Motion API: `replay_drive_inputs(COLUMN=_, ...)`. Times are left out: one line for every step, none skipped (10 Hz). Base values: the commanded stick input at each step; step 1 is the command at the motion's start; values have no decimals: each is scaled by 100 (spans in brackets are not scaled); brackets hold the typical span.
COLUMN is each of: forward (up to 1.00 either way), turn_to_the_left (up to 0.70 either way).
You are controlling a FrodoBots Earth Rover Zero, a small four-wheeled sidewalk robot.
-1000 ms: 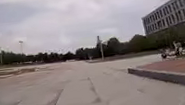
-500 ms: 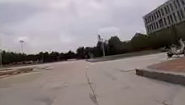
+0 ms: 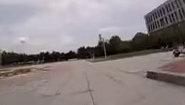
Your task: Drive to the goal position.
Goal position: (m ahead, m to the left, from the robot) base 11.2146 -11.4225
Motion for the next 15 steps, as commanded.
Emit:
replay_drive_inputs(forward=100, turn_to_the_left=0)
replay_drive_inputs(forward=100, turn_to_the_left=0)
replay_drive_inputs(forward=100, turn_to_the_left=0)
replay_drive_inputs(forward=100, turn_to_the_left=-3)
replay_drive_inputs(forward=100, turn_to_the_left=-12)
replay_drive_inputs(forward=100, turn_to_the_left=-40)
replay_drive_inputs(forward=100, turn_to_the_left=-40)
replay_drive_inputs(forward=100, turn_to_the_left=-40)
replay_drive_inputs(forward=100, turn_to_the_left=-40)
replay_drive_inputs(forward=100, turn_to_the_left=-40)
replay_drive_inputs(forward=100, turn_to_the_left=-40)
replay_drive_inputs(forward=100, turn_to_the_left=-40)
replay_drive_inputs(forward=100, turn_to_the_left=-40)
replay_drive_inputs(forward=100, turn_to_the_left=-40)
replay_drive_inputs(forward=100, turn_to_the_left=-40)
